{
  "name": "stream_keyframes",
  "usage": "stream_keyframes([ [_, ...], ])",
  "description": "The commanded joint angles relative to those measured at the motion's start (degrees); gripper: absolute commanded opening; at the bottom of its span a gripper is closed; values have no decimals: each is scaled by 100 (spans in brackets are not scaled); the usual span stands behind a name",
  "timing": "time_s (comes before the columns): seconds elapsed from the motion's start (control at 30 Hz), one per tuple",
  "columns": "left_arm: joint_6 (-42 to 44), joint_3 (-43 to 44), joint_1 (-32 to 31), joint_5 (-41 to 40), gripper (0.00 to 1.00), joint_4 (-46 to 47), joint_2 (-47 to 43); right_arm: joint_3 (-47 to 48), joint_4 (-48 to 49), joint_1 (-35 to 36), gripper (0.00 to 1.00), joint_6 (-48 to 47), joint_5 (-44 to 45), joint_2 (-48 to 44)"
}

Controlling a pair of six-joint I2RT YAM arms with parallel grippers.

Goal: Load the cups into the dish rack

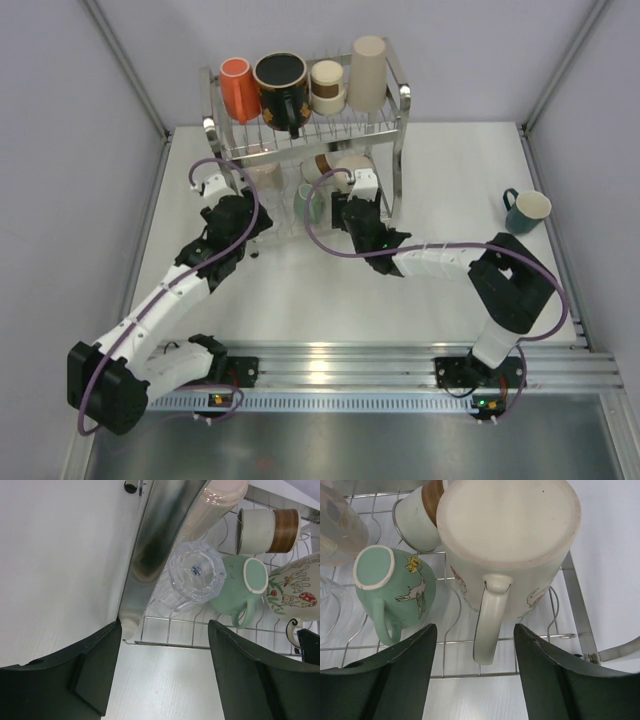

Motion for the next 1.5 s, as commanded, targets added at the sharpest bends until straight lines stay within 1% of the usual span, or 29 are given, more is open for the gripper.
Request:
stream_keyframes([
  [0.0, 509, -166, 176, -29, 76, 634, -27, 154, 408, -69, 63, 229, 208, 68],
  [0.1, 633, -175, 203, -38, 75, 625, -27, 57, 496, -130, 63, 352, 164, 6],
  [0.2, 712, -227, 229, -55, 76, 722, -62, 39, 522, -174, 60, 362, 155, 67],
  [0.37, 826, -114, 317, -328, 75, 590, -114, -4, 504, -297, 59, 537, -56, 85],
  [0.57, 862, -323, 449, -161, 75, 581, -387, -128, 601, -298, 59, 537, -161, -29],
  [0.63, 958, -447, 493, 31, 75, 967, -422, -119, 601, -298, 59, 537, -170, -3],
  [0.73, 1011, -570, 721, 725, 72, 1468, -204, -67, 557, -324, 59, 634, -214, 41],
  [0.77, 994, -536, 782, 892, 71, 1469, -133, -66, 549, -341, 59, 651, -205, 41],
  [0.87, 1046, -412, 853, 903, 68, 1434, 70, -40, 566, -385, 58, 678, -161, 111],
  [0.97, 1151, -403, 871, 929, 63, 1469, 96, 91, 522, -438, 56, 669, -162, 304],
  [1.03, 1231, -482, 871, 929, 55, 1513, 44, 223, 470, -447, 53, 695, -188, 401],
  [1.07, 1257, -491, 880, 929, 52, 1539, 26, 276, 461, -456, 50, 696, -205, 497],
  [1.1, 1292, -509, 888, 929, 48, 1539, -9, 346, 391, -456, 48, 704, -197, 542],
  [1.13, 1310, -526, 897, 929, 39, 1539, -9, 477, 347, -464, 46, 713, -170, 577],
  [1.17, 1319, -535, 915, 911, 35, 1539, -9, 548, 303, -473, 43, 739, -162, 647],
  [1.23, 1327, -544, 941, 902, 26, 1504, 17, 706, 215, -465, 40, 774, -127, 709],
  [1.27, 1327, -535, 976, 920, 19, 1487, 35, 751, 197, -465, 36, 809, -118, 770],
  [1.33, 1301, -553, 1011, 1060, 10, 1496, 79, 908, 92, -465, 29, 862, -74, 832],
  [1.37, 1301, -561, 1038, 1095, 1, 1504, 105, 961, 39, -473, 20, 941, -56, 902],
  [1.47, 1301, -614, 1082, 1254, 0, 1557, 114, 1234, -294, -465, 3, 1160, 216, 1016],
])
